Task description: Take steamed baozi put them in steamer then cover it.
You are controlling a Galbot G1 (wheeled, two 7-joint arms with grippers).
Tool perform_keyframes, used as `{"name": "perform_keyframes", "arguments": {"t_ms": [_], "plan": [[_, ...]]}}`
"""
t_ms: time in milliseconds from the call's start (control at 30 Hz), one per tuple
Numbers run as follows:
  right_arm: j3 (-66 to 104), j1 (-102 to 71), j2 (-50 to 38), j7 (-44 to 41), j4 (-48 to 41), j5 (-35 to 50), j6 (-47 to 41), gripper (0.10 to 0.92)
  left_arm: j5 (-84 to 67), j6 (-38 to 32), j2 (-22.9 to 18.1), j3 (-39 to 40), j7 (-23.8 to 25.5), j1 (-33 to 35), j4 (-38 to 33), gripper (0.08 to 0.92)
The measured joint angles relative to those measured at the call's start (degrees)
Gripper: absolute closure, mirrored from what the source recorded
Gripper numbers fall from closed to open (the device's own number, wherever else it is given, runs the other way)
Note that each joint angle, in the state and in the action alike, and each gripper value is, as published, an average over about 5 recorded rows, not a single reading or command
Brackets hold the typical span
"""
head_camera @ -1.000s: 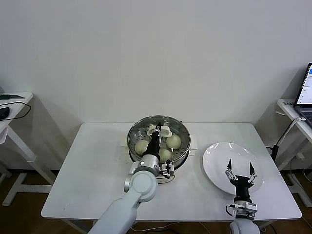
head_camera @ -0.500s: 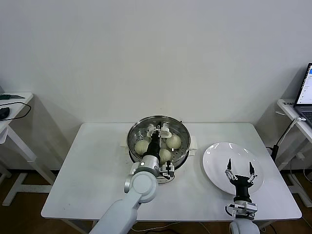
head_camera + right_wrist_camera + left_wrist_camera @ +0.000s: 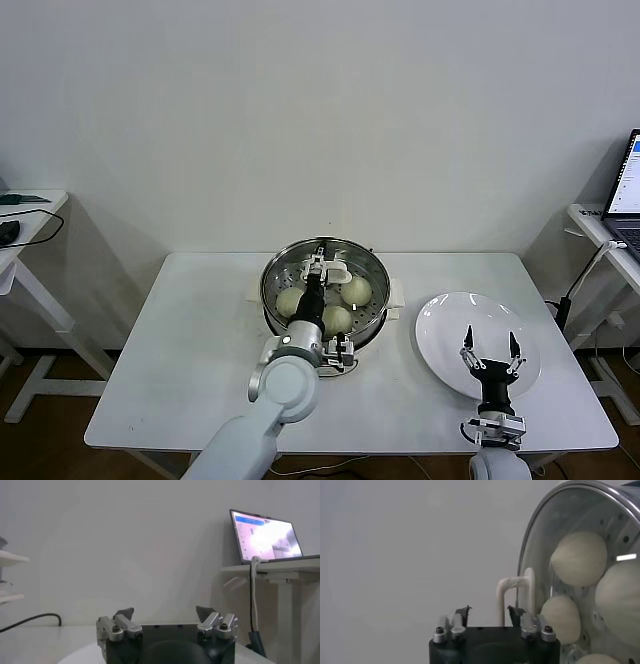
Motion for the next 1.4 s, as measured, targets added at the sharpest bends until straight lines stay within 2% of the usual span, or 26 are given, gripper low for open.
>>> {"name": "perform_keyframes", "arguments": {"t_ms": [433, 700, 833, 933, 1133, 1400], "plan": [[-0.7, -0.5, -0.4, 0.8, 1.7, -1.3, -1.0, 0.203, -5.9, -0.4, 5.0, -3.0, -1.0, 7.9, -13.4, 0.177], [-1.1, -1.8, -1.5, 1.0, 4.0, 0.0, -2.7, 0.203, -20.0, -5.4, 6.4, -13.1, -7.9, 17.4, -20.1, 0.177], [-1.4, -2.5, -2.1, 1.0, 4.8, 0.8, -3.0, 0.203, -33.0, -11.8, 5.6, -19.9, -11.6, 22.0, -19.5, 0.177], [-1.5, -2.9, -2.4, 0.9, 5.3, 1.3, -3.2, 0.203, -43.1, -16.9, 5.1, -24.7, -12.4, 24.7, -17.2, 0.177], [-1.6, -3.7, -2.9, 0.5, 5.6, 2.0, -3.7, 0.203, -59.9, -25.4, 3.8, -32.3, -10.0, 28.6, -11.7, 0.177], [-1.0, -4.5, -3.6, -0.1, 6.0, 2.7, -4.6, 0.203, -72.3, -32.5, 2.2, -38.5, -6.4, 31.6, -7.3, 0.177]]}}
